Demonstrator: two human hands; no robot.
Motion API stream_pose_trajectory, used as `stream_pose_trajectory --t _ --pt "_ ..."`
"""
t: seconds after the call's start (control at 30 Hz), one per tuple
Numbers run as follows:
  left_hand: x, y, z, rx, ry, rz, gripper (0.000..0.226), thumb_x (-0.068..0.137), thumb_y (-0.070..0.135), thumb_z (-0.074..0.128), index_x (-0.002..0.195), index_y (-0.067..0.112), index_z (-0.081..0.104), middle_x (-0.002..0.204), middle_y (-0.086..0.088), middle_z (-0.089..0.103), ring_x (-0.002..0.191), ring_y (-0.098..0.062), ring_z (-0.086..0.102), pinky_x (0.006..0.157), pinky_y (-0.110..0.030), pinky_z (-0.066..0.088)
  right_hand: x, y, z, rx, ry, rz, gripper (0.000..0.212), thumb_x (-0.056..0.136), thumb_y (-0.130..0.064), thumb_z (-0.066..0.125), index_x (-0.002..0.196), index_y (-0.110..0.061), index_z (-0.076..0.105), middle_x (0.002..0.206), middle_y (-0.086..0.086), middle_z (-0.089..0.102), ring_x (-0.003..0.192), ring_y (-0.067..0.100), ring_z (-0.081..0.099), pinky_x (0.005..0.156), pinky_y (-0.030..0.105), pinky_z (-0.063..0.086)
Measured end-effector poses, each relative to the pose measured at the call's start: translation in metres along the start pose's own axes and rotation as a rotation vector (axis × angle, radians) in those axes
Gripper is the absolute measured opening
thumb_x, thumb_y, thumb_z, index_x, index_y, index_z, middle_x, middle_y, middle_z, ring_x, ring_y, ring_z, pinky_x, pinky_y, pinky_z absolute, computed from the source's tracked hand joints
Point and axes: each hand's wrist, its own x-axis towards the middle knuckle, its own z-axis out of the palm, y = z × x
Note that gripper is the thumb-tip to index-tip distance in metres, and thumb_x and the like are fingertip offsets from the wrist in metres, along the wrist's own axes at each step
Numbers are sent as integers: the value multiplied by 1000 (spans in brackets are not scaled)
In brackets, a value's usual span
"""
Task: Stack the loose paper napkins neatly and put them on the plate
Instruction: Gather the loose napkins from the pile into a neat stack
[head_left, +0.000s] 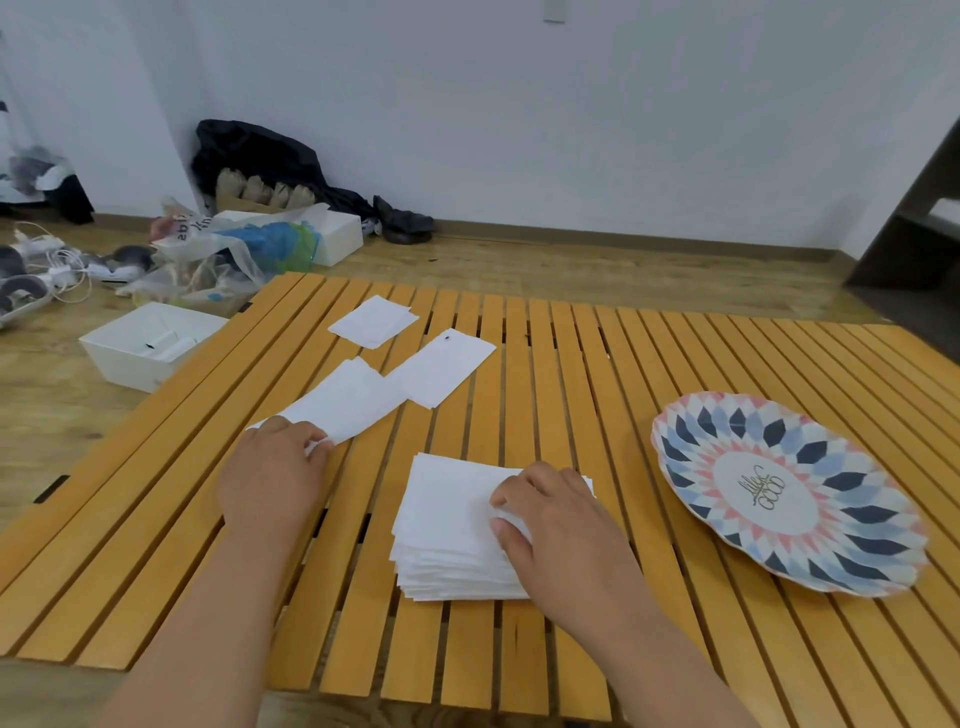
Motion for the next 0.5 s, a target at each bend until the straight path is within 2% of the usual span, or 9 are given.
stream_pose_trajectory --t 0.17,0.33,0.5 --pt "-2 4 -6 -23 52 0 19 92 22 59 99 11 73 100 -8 68 84 -27 62 59 -35 50 0 0 1 -1 12 1 25 99 -32 42 121 -29 53 122 -12 47 114 9 40 90 21 39" --pt "3 13 -19 -67 64 -116 24 94 31 55 104 18 73 102 -7 71 84 -27 65 59 -29 45 1 0 1 -6 4 13 26 99 -33 42 122 -30 52 123 -13 46 114 7 39 92 21 41" --pt "8 22 -33 -184 135 -169 26 94 32 54 105 16 71 98 -6 71 75 -18 54 57 -27 40 1 0 -1 -11 -7 7 26 99 -33 41 123 -30 52 123 -13 46 114 7 39 92 21 40"
